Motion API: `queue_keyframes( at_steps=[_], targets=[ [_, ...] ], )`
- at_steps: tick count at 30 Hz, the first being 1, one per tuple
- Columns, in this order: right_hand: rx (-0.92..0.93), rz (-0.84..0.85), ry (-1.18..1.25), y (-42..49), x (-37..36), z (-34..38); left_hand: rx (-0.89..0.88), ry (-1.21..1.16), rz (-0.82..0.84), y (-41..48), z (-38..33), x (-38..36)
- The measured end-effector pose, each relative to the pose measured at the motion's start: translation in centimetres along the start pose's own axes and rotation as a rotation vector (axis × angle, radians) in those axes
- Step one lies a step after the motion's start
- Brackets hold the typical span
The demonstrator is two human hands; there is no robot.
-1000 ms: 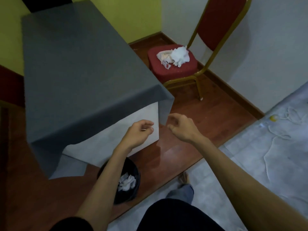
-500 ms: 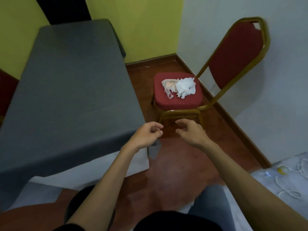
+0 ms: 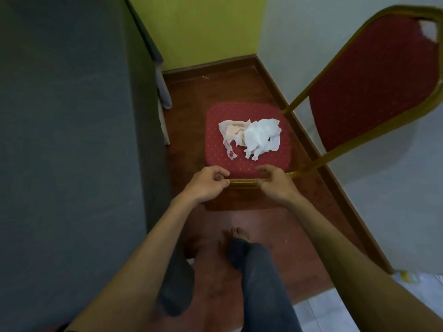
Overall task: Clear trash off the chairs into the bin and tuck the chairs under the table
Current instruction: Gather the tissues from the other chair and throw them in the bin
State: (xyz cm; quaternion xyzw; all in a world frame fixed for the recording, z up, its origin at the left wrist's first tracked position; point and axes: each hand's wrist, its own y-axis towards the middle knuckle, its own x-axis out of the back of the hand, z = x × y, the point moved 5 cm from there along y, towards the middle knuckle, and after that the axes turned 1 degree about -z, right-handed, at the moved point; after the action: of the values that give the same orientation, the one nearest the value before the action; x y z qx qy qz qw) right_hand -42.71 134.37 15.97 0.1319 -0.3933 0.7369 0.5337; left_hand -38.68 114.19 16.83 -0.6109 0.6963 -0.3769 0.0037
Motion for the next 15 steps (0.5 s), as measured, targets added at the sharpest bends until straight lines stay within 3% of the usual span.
queue_keyframes(
  at_steps=[9, 15],
  targets=[
    [-0.053, 0.044, -0.085, 21.8, 2.1, -2.2, 0.217, 0.103, 0.069, 19.7, -2.3, -0.1],
    [-0.088, 0.026, -0.1, 30.7, 2.6, -4.7, 0.32, 0.097, -0.028, 30.6, -1.5, -0.8]
  ],
)
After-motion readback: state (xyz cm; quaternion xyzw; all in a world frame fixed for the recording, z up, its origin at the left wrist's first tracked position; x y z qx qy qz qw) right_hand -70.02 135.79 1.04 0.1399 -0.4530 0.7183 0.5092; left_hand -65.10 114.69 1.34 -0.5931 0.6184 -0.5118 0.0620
